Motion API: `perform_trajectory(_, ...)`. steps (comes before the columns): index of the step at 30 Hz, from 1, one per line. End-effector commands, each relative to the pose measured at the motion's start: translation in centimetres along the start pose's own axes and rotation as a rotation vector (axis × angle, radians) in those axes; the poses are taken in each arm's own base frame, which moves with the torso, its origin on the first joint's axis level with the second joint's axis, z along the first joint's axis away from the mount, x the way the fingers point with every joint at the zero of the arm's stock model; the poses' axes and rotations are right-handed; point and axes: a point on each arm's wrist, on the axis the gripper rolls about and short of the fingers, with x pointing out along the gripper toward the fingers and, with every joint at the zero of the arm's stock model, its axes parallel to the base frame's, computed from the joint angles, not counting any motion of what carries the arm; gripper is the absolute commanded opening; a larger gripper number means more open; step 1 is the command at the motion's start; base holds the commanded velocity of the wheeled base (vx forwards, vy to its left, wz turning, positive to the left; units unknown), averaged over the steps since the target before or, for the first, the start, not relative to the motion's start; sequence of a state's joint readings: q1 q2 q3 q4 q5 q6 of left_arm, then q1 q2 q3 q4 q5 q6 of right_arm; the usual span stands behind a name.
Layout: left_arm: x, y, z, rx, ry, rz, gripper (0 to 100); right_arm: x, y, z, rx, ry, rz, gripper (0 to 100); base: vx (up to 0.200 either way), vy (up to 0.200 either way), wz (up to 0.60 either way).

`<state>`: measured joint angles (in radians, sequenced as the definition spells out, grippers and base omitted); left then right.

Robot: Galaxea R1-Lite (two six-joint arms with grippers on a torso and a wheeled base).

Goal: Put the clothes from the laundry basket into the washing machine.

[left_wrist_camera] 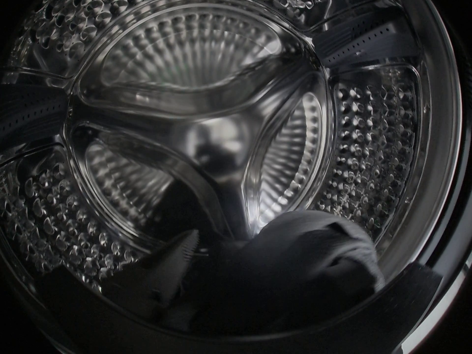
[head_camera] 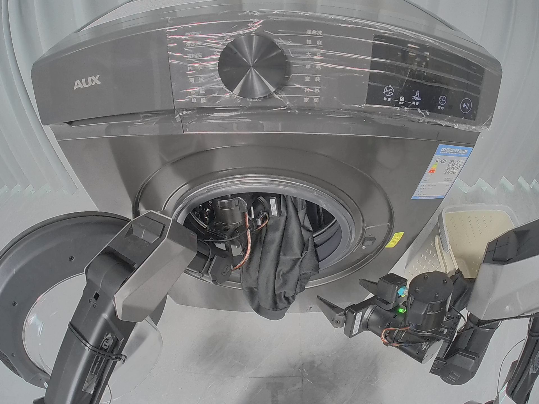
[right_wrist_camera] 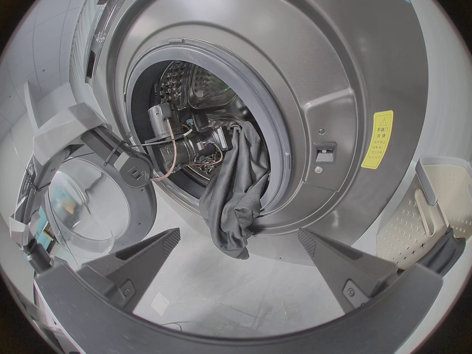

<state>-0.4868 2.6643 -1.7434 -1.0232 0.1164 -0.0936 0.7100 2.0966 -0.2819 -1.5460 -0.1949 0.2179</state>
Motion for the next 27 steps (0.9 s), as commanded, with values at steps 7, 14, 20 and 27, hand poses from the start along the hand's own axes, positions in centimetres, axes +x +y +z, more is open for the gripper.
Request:
perform_trajectory(7, -4.7, -1.4, 0.5, 0.029, 0.252, -0.045, 100, 0.1, 0.0, 0.0, 0.000, 0.000, 0.000, 100, 0.000, 0.000, 0.00)
perform_trajectory(14, -6.1, -2.0, -1.2, 0.029, 0.342, -0.112, 100, 0.1, 0.0, 0.0, 0.000, 0.000, -0.001, 100, 0.000, 0.000, 0.00)
perform_trajectory(20, -7.1, -2.5, -3.2, 0.031, 0.412, -0.152, 100, 0.1, 0.0, -0.1, 0.000, 0.001, 0.000, 100, 0.000, 0.000, 0.00)
perform_trajectory(27, -7.1, -2.4, -5.0, 0.044, 0.434, -0.151, 0, 0.1, 0.0, -0.1, 0.000, 0.001, 0.000, 100, 0.000, 0.000, 0.00)
